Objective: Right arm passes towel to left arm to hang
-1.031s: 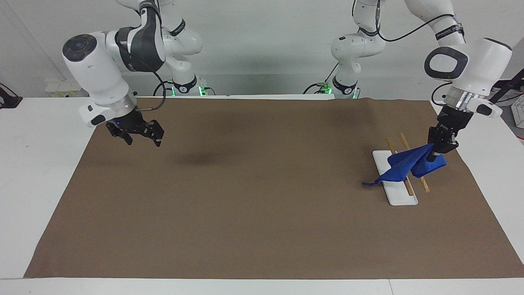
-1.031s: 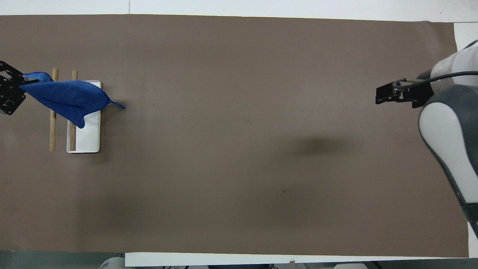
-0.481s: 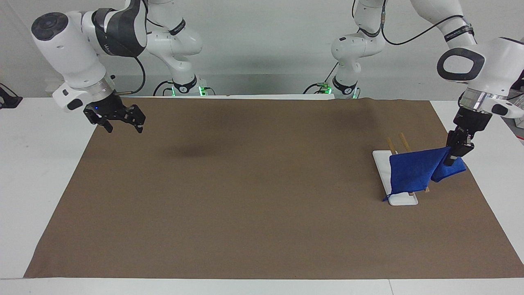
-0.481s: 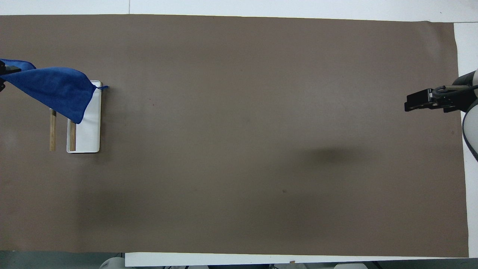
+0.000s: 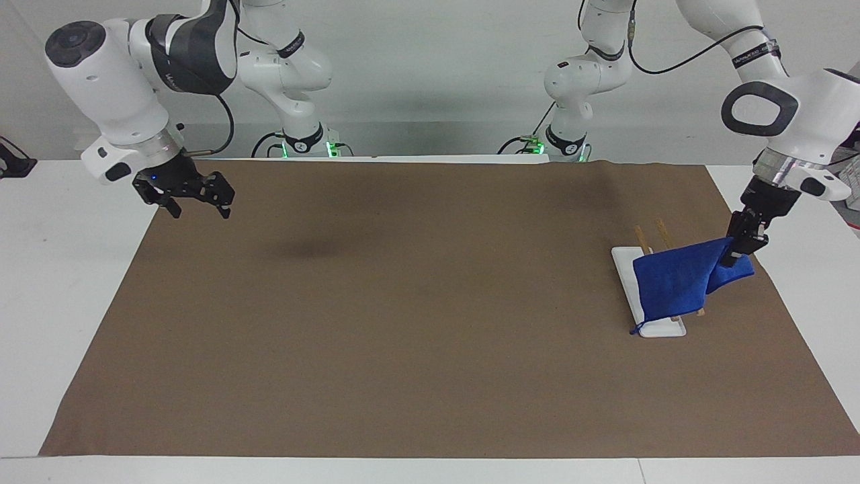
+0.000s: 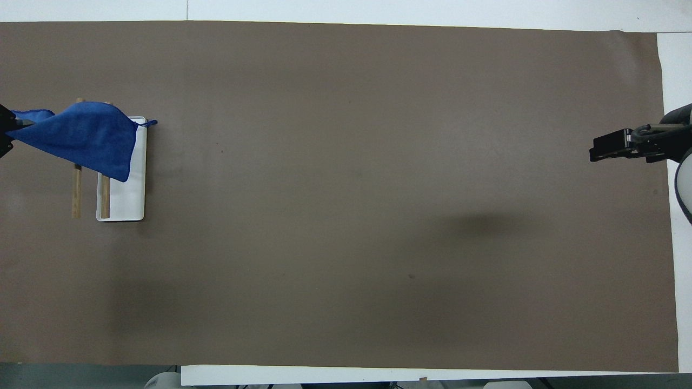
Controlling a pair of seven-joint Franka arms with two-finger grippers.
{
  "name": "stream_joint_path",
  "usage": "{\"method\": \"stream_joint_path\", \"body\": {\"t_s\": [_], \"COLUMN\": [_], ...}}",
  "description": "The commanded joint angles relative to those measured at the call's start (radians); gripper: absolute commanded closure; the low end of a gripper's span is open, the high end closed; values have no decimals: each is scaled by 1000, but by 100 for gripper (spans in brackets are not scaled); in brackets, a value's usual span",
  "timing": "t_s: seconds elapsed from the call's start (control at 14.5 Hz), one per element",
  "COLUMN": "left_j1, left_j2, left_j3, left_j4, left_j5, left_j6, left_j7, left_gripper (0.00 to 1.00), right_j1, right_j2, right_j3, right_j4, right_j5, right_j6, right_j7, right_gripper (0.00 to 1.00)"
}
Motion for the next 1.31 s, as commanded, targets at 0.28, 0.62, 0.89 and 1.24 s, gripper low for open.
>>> {"method": "stream_joint_path", "body": {"t_s": [0.28,0.62,0.89,1.24], "left_j1": [38,38,-17,-103], "left_j2": [-38,42,36,38], "left_j3": [-3,-3,-11,-12], "left_j4": [-41,200,309,482], "left_j5": [83,253,384,390], "left_j6": [-23,-217,-438,-821], "left_j7": [20,20,180,518], "left_gripper": [26,0,0,0], "right_j1": [-12,-21,-24,-20], "right_j2": [-8,-10,-10,-10], "right_j3": [10,5,5,7], "right_j4": [0,0,0,0], "right_j5": [-18,-9,-9,-7], "right_j6": [-12,-15,-15,-15], "right_j7": [-14,-14,-14,-14], "right_gripper": [0,0,0,0]}}
